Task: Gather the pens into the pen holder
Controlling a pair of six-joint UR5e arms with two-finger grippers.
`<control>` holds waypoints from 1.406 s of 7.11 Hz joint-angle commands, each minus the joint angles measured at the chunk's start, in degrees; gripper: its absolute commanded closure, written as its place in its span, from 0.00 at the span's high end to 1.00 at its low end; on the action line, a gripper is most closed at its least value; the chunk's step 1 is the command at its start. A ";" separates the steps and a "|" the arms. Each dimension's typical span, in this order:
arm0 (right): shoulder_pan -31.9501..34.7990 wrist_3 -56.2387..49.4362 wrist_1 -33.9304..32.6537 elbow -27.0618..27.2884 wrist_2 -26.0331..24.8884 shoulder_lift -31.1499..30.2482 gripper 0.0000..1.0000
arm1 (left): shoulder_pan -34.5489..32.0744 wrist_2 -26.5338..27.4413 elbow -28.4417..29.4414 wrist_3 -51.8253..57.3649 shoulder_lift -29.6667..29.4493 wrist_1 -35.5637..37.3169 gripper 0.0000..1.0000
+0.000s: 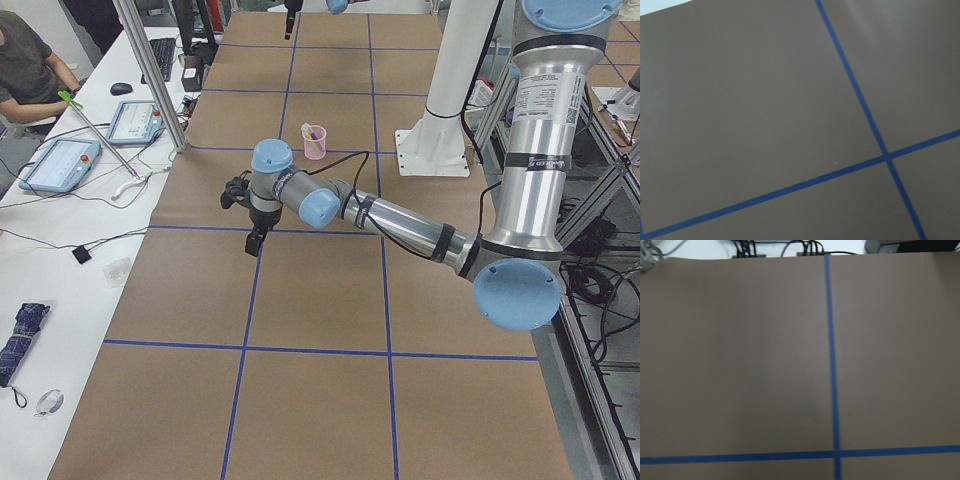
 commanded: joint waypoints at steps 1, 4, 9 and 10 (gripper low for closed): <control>14.30 -21.15 -0.33 -13.92 11.56 -1.44 1.00 | -8.10 -6.81 3.99 11.00 0.33 8.03 0.99; 15.67 -29.05 -0.51 -22.41 11.95 -1.36 1.00 | -12.98 -12.31 10.86 17.11 0.33 8.15 0.99; 15.67 -29.14 -1.48 -21.37 12.04 -2.14 1.00 | -16.21 -12.48 8.96 11.53 4.55 7.53 0.99; 15.58 -29.14 -1.83 -20.92 12.04 -2.93 1.00 | -17.19 -12.05 6.60 11.05 4.98 7.71 1.00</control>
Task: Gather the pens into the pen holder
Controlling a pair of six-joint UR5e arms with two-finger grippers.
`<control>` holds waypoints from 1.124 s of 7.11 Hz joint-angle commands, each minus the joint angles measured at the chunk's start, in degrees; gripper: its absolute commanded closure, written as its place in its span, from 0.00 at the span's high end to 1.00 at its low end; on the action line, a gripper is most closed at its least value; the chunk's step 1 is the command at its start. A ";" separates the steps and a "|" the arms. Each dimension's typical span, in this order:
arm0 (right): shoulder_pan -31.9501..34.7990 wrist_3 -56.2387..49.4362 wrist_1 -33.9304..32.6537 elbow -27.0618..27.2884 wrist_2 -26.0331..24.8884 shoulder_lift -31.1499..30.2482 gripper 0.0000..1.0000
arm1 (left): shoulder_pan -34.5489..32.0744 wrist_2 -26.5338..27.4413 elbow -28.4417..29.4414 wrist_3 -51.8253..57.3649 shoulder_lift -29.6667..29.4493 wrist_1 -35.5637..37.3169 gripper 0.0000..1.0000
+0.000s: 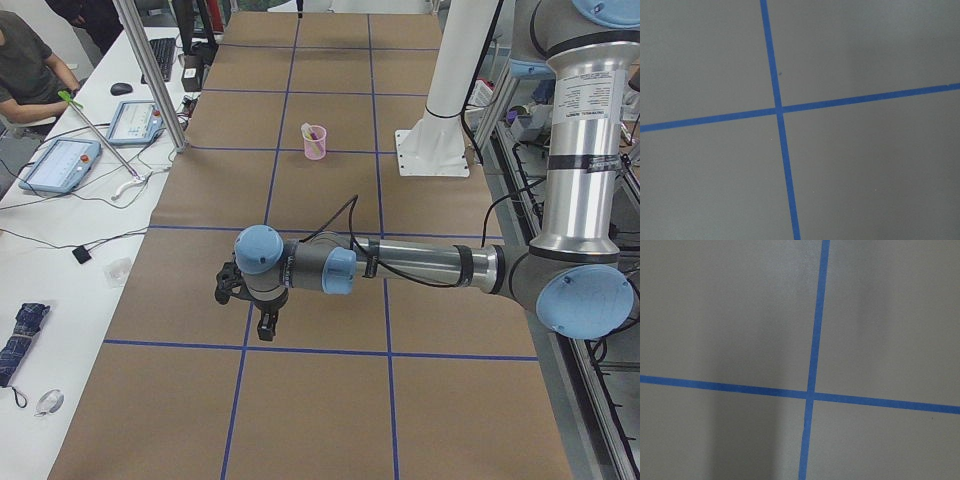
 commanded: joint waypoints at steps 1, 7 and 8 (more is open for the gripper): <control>-0.51 0.60 -0.39 0.10 -0.11 -0.69 1.00 | -1.15 0.05 -1.28 -1.75 1.42 -0.56 1.00; -1.39 0.17 -18.58 15.25 -1.07 -0.04 1.00 | -0.79 2.77 -1.53 -1.84 0.64 0.55 1.00; -1.04 0.17 -19.10 16.17 -1.86 -1.81 1.00 | -0.79 4.60 -1.62 -1.84 0.47 1.71 1.00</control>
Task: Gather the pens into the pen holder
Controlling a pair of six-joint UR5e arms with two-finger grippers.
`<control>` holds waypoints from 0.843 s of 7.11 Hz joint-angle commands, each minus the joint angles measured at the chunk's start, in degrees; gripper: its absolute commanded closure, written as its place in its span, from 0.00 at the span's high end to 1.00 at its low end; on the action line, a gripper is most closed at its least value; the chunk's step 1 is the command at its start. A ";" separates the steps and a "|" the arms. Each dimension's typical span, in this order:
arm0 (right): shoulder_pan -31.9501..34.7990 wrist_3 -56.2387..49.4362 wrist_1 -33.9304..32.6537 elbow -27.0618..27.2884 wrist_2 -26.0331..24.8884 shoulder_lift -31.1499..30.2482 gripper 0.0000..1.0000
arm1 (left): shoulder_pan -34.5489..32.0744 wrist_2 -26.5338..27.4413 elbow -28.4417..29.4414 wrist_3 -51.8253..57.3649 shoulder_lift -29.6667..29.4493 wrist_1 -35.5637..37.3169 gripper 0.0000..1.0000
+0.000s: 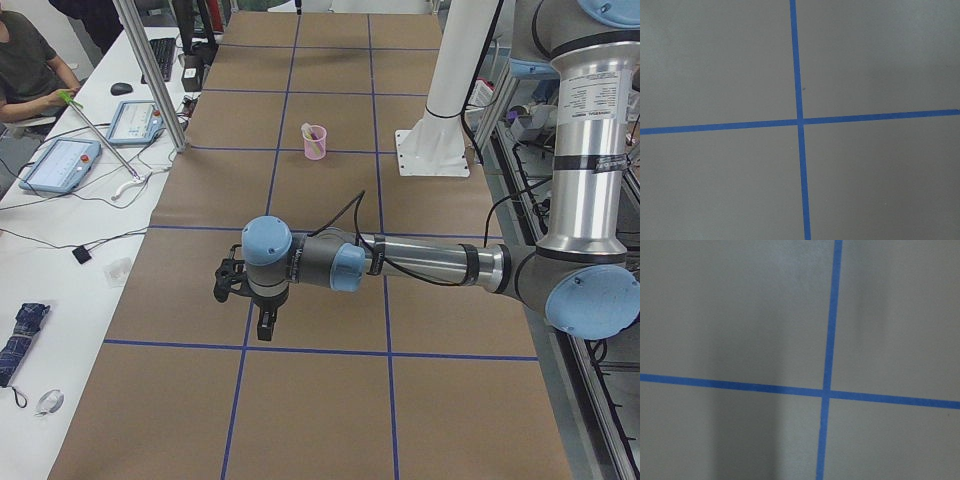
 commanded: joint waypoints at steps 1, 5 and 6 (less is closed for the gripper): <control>0.80 0.00 -1.39 3.70 -1.49 -3.24 1.00 | -0.02 1.96 -0.20 0.26 0.04 1.85 1.00; 0.63 -0.35 -0.77 4.57 -4.74 -6.64 1.00 | 0.06 -0.91 -0.64 0.08 2.66 1.33 1.00; 0.63 -0.35 -0.42 5.27 -4.92 -6.76 1.00 | 0.06 -1.19 -1.08 0.35 3.90 1.06 1.00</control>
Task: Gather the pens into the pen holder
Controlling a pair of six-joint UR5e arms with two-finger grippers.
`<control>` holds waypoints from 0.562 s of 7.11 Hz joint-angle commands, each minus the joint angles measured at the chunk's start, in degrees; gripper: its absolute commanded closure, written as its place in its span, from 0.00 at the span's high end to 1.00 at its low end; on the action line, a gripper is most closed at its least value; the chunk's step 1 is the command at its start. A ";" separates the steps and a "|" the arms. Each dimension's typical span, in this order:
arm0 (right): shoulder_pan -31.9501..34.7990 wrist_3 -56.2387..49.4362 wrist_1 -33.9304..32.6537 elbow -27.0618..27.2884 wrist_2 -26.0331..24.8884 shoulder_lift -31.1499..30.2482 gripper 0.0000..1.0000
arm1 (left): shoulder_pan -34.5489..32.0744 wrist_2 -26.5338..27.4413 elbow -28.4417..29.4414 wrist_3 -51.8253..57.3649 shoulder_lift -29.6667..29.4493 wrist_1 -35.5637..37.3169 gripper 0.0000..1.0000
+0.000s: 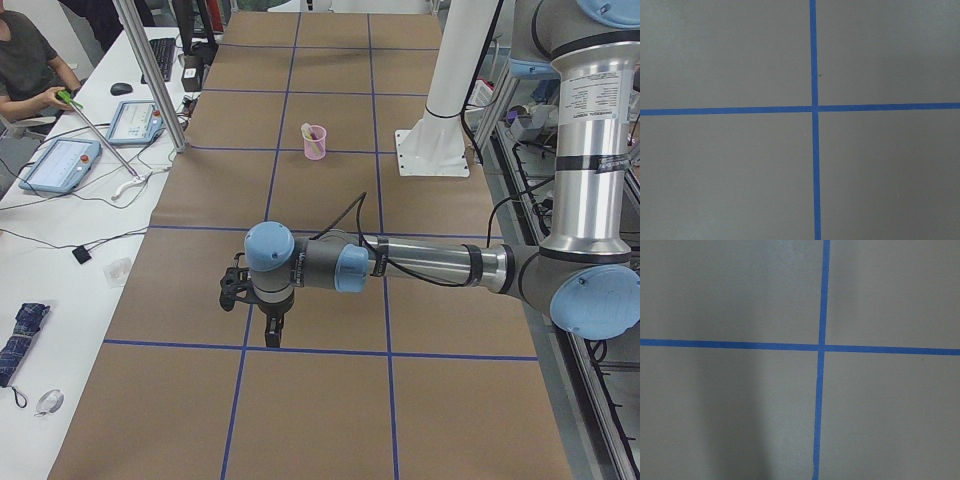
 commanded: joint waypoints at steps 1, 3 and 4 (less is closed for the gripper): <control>-0.08 -0.01 0.57 0.76 -0.13 -1.15 1.00 | 0.01 -0.63 -1.34 0.14 2.17 -0.35 1.00; -0.08 -0.01 3.38 0.50 5.20 -2.03 1.00 | 0.10 -1.50 -1.18 -0.13 1.48 1.39 1.00; -0.08 0.34 3.65 1.10 1.49 -2.47 1.00 | 0.19 -3.07 -1.09 -0.13 0.52 4.19 1.00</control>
